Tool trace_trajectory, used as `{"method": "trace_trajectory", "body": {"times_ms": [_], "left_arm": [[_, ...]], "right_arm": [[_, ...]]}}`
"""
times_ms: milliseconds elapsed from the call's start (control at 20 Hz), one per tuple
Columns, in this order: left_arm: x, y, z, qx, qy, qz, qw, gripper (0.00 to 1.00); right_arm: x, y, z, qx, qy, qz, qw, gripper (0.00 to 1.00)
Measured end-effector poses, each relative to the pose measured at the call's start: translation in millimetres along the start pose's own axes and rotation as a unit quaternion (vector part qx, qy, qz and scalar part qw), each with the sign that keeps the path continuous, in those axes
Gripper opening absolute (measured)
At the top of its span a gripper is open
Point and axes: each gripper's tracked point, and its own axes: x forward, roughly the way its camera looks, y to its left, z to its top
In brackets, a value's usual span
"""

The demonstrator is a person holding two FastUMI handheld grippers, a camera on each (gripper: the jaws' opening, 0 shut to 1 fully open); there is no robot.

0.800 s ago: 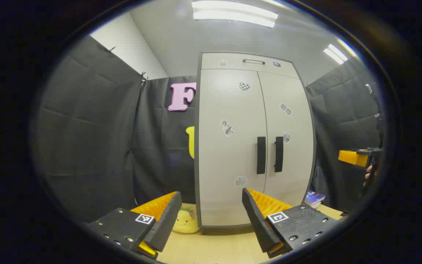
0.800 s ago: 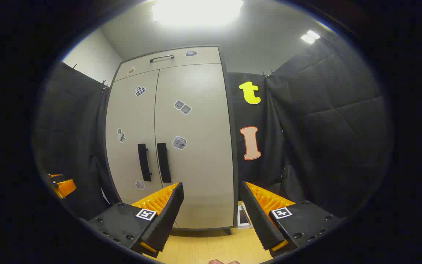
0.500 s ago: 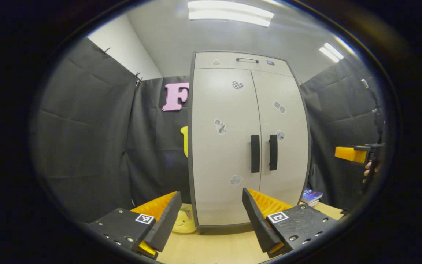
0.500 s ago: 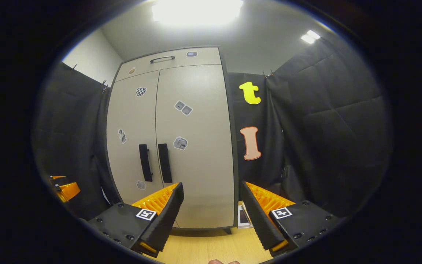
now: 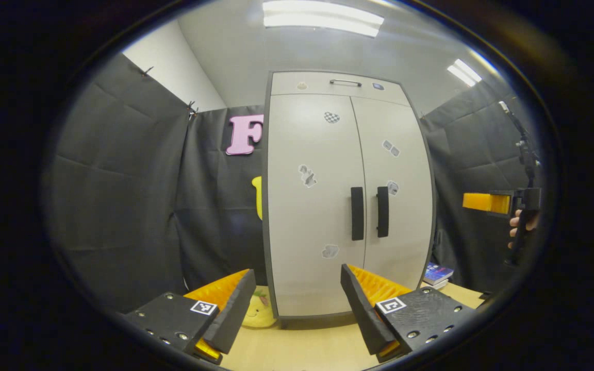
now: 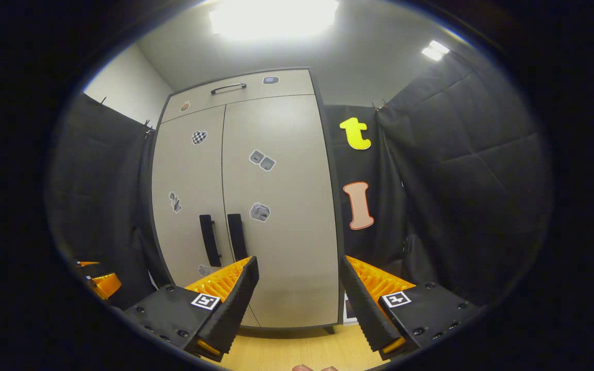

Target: Open the right door of the double-door shoe cabinet with the right hand, and open the left door with the left hand.

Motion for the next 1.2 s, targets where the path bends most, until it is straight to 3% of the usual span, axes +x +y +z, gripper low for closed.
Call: {"method": "trace_trajectory", "body": {"times_ms": [100,600,1000,1200], "left_arm": [[0.5,2.7,-0.7,-0.001,-0.001,0.002,1.0,0.96],[-0.8,23.2,-21.3,-0.014,0.017,0.021,1.0,0.96],[-5.6,46.1,-37.8,-0.018,0.032,0.039,0.999,0.95],[-3.7,58.8,-45.2,-0.015,0.04,0.046,0.998,0.96]], "right_arm": [[7.6,4.8,5.2,0.002,-0.003,0.004,1.0,0.98],[55.7,46.8,23.6,0.005,0.01,0.046,0.999,0.98],[100.1,78.5,47.2,-0.001,-0.025,0.067,0.997,0.98],[122.6,99.6,46.3,0.018,-0.016,0.081,0.996,0.98]]}}
